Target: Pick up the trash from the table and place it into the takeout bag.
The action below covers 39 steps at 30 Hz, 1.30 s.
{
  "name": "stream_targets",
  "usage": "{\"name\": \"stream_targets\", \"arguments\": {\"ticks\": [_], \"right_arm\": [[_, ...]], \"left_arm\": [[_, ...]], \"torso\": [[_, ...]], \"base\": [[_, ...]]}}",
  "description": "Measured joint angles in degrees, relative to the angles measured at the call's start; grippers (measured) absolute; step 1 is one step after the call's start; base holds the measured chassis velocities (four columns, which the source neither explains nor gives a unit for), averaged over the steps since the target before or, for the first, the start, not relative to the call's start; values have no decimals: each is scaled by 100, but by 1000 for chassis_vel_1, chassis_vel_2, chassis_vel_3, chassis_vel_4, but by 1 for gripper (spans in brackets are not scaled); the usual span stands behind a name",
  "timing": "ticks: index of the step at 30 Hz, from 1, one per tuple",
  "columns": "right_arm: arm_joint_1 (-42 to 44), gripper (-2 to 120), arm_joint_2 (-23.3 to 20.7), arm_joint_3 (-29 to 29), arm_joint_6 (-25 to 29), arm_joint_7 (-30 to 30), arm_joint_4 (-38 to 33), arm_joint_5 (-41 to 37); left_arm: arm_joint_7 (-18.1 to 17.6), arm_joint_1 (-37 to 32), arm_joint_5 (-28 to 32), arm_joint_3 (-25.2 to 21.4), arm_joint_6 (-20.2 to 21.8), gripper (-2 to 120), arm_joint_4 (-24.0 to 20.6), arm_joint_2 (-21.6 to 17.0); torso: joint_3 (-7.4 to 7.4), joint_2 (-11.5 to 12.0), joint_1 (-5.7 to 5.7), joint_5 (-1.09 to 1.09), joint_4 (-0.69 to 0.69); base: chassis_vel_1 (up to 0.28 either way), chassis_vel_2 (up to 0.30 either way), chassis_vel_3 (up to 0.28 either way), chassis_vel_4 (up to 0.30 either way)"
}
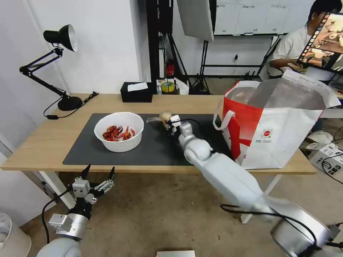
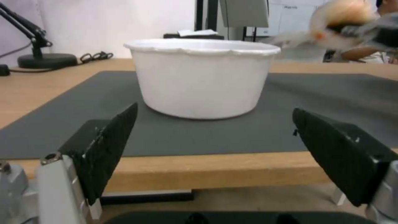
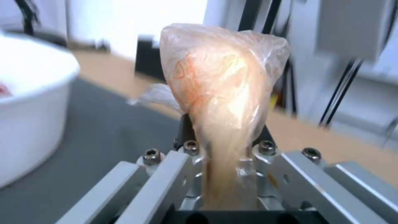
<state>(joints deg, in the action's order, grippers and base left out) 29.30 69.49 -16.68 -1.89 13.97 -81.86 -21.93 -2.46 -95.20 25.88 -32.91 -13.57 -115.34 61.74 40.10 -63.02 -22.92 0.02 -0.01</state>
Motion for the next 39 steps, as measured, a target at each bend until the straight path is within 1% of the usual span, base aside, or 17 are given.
{"name": "stream_targets", "arguments": {"ticks": [1,3,5,6,10,11,13,15,20,23,24,27,28,31,32,35,39], "right_arm": [[0,8,0,0,0,0,0,0],[634,8,-212,306,339,106,-668,463],[761,8,-251,381,402,120,-793,576],[1077,8,-340,567,601,125,-1074,860],[1387,8,-442,775,774,125,-1352,1087],[1598,8,-531,960,855,124,-1642,1188],[1712,8,-596,1080,882,124,-1828,1224],[1952,7,-813,1442,895,130,-2371,1200],[2056,7,-1117,1812,848,219,-2857,991],[2059,7,-1525,2297,539,631,-3284,583],[2059,7,-1525,2297,539,631,-3284,583],[1966,7,-1845,2525,169,1199,-3478,153],[1966,7,-1845,2525,169,1199,-3478,153],[1862,7,-2111,2722,-172,1737,-3398,-77],[1862,7,-2111,2722,-172,1737,-3398,-77],[1553,7,-2301,2777,-636,2339,-3200,-545],[1473,7,-2308,2741,-769,2468,-3113,-681]], "left_arm": [[0,0,0,0,0,100,0,0],[-3,12,-8,62,2,100,-22,12],[-5,13,-9,69,10,100,-36,12],[-9,18,-5,78,56,100,-83,12],[-19,32,6,80,106,100,-132,9],[-27,38,16,80,136,100,-167,6],[-33,30,17,80,140,100,-177,4],[-33,-45,7,76,140,100,-182,3],[-34,-99,-7,69,128,100,-185,14],[-35,-127,-28,88,119,100,-195,33],[-35,-127,-28,88,119,100,-195,33],[-36,-149,-52,117,118,100,-234,34],[-36,-149,-52,117,118,100,-234,34],[-35,-162,-87,168,121,100,-272,51],[-35,-162,-87,168,121,100,-272,51],[-44,-226,-52,289,233,100,-427,141],[-45,-262,-55,278,239,100,-427,148]], "torso": [[0,0,0,0,0],[0,0,0,0,0],[0,0,1,0,0],[0,0,1,0,0],[0,0,1,0,0],[0,0,1,0,-1],[0,0,1,0,0],[0,-1,1,-1,1],[0,-1,1,-1,1],[0,0,0,-1,0],[0,0,0,-1,0],[0,0,0,-1,1],[0,0,0,-1,1],[0,0,0,0,0],[0,0,0,0,0],[1,0,0,-1,1],[1,0,0,-1,1]], "base": [[0,0,0,0],[0,0,0,0],[0,0,0,0],[0,0,0,0],[0,0,0,0],[0,0,0,0],[0,0,0,0],[0,0,0,0],[0,0,0,0],[0,0,0,0],[0,0,0,0],[0,0,0,0],[0,0,0,0],[0,0,0,0],[0,0,0,0],[0,0,0,0],[0,0,0,0]]}}
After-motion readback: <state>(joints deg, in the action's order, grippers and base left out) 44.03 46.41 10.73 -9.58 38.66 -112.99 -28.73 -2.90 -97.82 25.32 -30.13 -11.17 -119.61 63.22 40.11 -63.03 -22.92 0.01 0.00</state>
